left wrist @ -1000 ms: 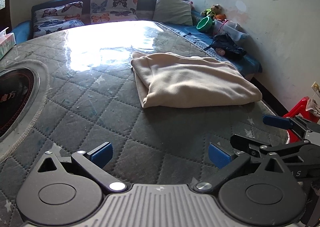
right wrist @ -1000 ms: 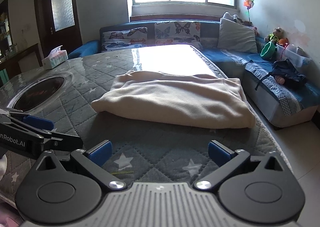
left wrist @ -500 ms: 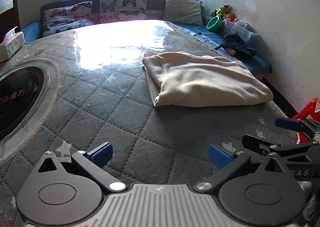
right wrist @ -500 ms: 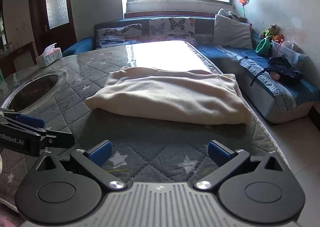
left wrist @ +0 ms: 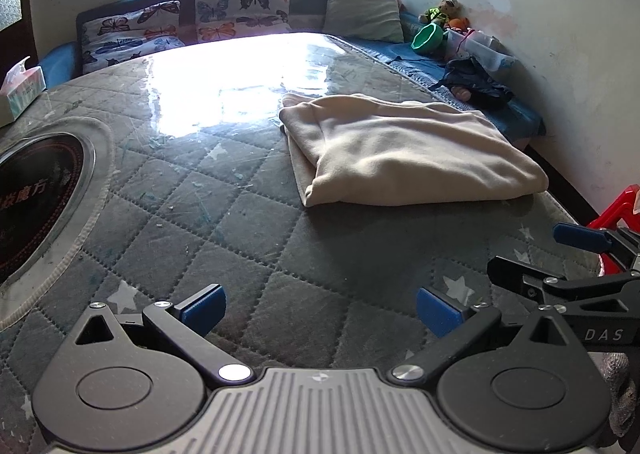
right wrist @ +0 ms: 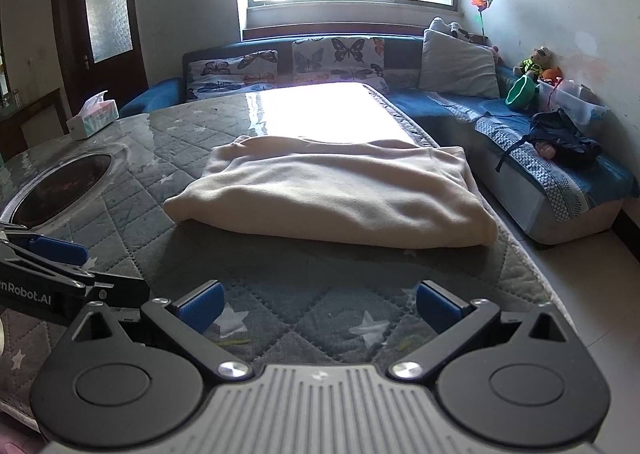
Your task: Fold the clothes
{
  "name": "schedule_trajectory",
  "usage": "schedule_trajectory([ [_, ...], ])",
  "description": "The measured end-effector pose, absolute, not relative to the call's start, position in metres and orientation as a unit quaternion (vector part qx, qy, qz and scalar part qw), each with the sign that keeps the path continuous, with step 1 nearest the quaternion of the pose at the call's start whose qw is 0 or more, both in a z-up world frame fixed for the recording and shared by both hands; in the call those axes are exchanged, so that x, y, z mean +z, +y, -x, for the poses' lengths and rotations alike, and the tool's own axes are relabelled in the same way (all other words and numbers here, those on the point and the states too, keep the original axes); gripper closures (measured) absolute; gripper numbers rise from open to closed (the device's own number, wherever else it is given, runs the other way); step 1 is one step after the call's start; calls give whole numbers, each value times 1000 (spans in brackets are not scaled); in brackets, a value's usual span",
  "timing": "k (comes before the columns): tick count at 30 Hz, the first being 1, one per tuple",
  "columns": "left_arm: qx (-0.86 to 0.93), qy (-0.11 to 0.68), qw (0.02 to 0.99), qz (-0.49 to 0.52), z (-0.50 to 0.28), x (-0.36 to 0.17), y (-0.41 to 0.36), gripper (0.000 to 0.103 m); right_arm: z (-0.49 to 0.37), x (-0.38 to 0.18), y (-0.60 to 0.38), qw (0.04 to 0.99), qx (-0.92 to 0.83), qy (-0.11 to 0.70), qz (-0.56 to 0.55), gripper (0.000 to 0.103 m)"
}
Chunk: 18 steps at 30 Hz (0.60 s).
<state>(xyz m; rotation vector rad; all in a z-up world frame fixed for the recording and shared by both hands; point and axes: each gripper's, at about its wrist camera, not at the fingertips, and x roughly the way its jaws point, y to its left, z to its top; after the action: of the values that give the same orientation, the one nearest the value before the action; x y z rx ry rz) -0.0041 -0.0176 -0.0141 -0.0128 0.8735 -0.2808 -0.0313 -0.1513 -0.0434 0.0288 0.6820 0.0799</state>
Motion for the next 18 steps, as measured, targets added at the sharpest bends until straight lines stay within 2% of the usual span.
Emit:
schedule_trajectory([
  [18,-138,425,895,1,-2,-17,-20,0,26,-44,-150,940,46,338,-13,0],
])
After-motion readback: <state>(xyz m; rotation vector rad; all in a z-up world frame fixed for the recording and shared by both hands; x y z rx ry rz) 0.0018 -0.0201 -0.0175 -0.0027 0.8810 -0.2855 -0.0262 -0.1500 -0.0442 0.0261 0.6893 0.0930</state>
